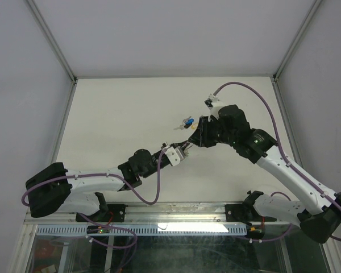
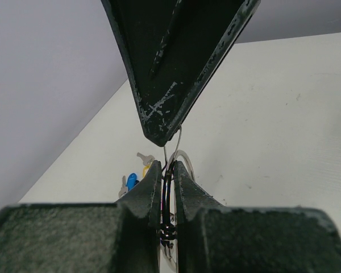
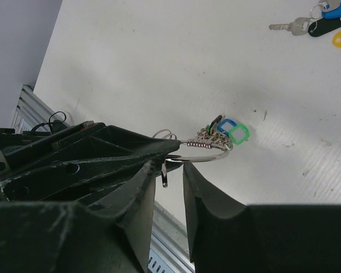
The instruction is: Put the keys on the keyring
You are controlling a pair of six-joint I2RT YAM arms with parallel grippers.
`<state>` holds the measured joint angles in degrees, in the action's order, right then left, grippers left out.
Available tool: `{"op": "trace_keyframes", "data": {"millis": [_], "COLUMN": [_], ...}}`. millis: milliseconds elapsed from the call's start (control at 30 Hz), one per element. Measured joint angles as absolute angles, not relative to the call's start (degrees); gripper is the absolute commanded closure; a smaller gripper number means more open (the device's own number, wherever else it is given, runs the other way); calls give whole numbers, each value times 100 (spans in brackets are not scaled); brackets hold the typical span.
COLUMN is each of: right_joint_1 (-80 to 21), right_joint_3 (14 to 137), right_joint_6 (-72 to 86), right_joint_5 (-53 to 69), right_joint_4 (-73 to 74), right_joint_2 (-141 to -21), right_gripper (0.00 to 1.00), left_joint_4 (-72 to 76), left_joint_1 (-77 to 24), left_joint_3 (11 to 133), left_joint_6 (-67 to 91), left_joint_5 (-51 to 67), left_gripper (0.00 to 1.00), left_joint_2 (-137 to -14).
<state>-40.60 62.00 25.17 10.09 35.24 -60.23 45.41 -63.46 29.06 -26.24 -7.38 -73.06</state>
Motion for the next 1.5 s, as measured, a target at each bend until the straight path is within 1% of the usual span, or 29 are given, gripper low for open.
{"op": "trace_keyframes", "data": {"millis": [167,200,300,367,400,467,533,600,667,767,833,1067,1267,1333,1400,1500], "right_joint_1": [-4058,-4058,-4047,-4049,-4047,-4047,-4042,-4036,-4036,-4036,-4036,-4036,-4036,-4036,-4036,-4036], "right_joint_3": [6143,6123,6104,6104,6104,6077,5990,5907,5859,5837,5828,5822,5819,5817,5815,5769], "right_joint_6": [2510,2510,2499,2473,2458,2443,2427,2414,2405,2401,2397,2392,2392,2392,2392,2392], "right_joint_5": [1146,1170,1238,1288,1293,1315,1343,1391,1431,1468,1492,1546,1542,1542,1542,1544], "right_joint_4": [3356,3336,3323,3301,3295,3262,3190,3168,3157,3146,3114,3015,2954,2939,2936,2891], "right_joint_2": [-6119,-6132,-6158,-6156,-6156,-6149,-6104,-6069,-6069,-6069,-6069,-6020,-5874,-5843,-5837,-5824], "right_gripper": [80,83,100,100,100,100,100,100,100,100,100,100,100,100,100,100], "left_joint_4": [4541,4543,4541,4541,4543,4543,4536,4591,4628,4637,4648,4663,4676,4694,4703,4700], "left_joint_1": [-6344,-6344,-6344,-6344,-6344,-6344,-6344,-6346,-6344,-6346,-6344,-6346,-6346,-6346,-6346,-6346], "left_joint_3": [2906,2906,2904,2902,2899,2897,2897,2897,2897,2897,2897,2897,2897,2897,2897,2897], "left_joint_6": [-2624,-2624,-2624,-2622,-2620,-2613,-2600,-2563,-2521,-2493,-2488,-2467,-2456,-2456,-2447,-2440], "left_joint_5": [-740,-740,-740,-742,-744,-755,-760,-760,-762,-760,-760,-738,-733,-729,-729,-733], "left_gripper": [100,100,100,100,96,80,70,66,65,65,67,77,91,93,92,81], "left_joint_2": [-7306,-7306,-7306,-7306,-7306,-7306,-7306,-7306,-7306,-7306,-7306,-7306,-7306,-7306,-7306,-7306]}}
